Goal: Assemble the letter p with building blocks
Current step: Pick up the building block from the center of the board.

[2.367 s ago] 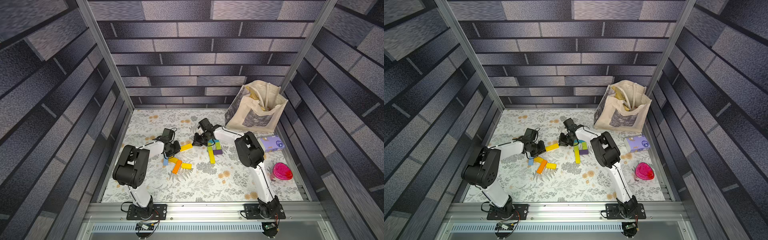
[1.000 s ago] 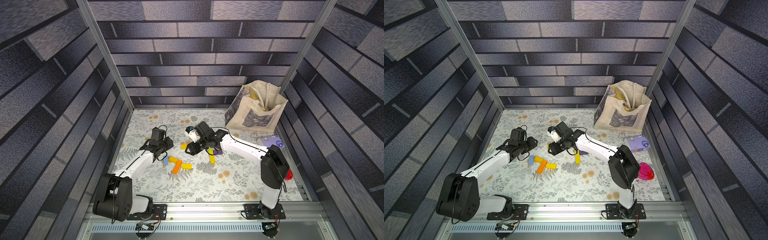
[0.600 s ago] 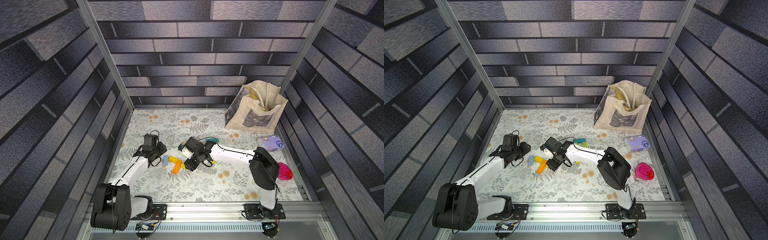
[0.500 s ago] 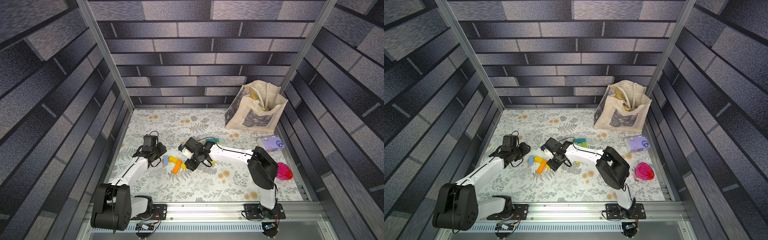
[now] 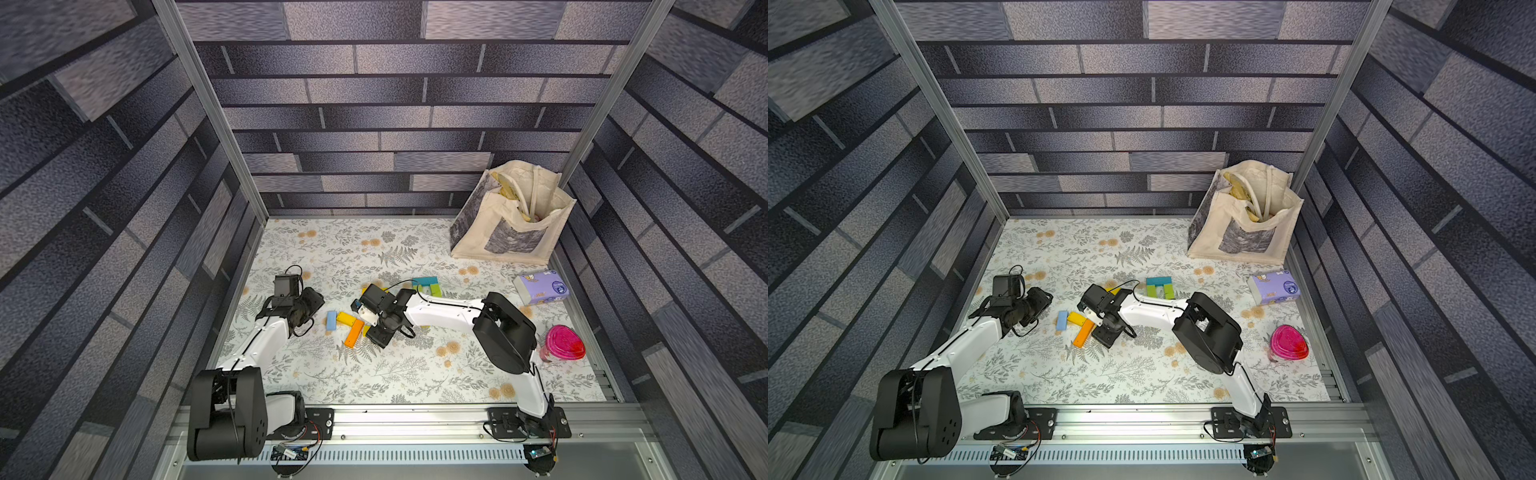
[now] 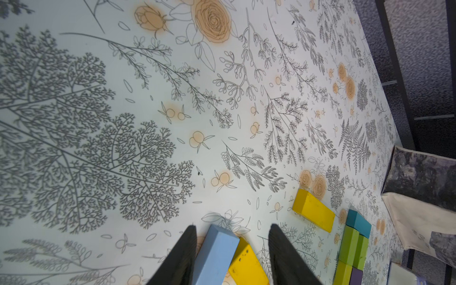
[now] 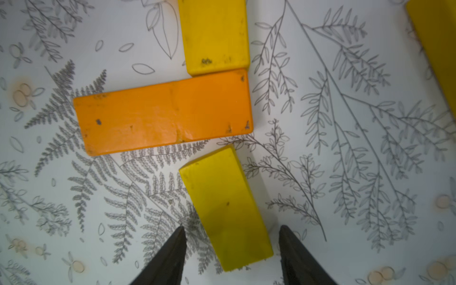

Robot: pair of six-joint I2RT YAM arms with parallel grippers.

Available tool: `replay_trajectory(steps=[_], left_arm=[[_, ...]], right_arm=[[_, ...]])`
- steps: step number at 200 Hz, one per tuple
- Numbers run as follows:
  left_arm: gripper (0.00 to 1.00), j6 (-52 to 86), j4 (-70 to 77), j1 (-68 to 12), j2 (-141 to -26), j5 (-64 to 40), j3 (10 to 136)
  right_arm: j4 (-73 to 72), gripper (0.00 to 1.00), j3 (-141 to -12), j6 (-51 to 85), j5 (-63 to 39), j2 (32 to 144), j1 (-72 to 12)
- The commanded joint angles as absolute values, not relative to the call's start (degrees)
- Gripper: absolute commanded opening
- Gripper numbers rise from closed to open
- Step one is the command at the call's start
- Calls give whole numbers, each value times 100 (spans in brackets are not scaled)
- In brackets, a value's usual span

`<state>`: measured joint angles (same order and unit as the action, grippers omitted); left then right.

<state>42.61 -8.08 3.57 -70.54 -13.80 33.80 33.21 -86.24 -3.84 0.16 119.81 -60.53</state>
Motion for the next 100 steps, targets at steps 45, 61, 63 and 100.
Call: replay_trajectory(steps=[45,61,63,100], left_arm=[[51,4350,-589,468,-7087,-1641,3295],[51,4350,-546,470,-7220,-1703,3346],[51,4350,-545,473,-7230,-1715,3352],[51,4315,-510,415,-7411,-1795,3493]], right_arm=[[3757,44,-8760,-633,364,12142,-6196],[3796,30,-8623,-601,467,12071,-6196],[3786,28,-8600,-594,479,12057,-6194],[3598,5,-8145,-289,665,11675,-6192]])
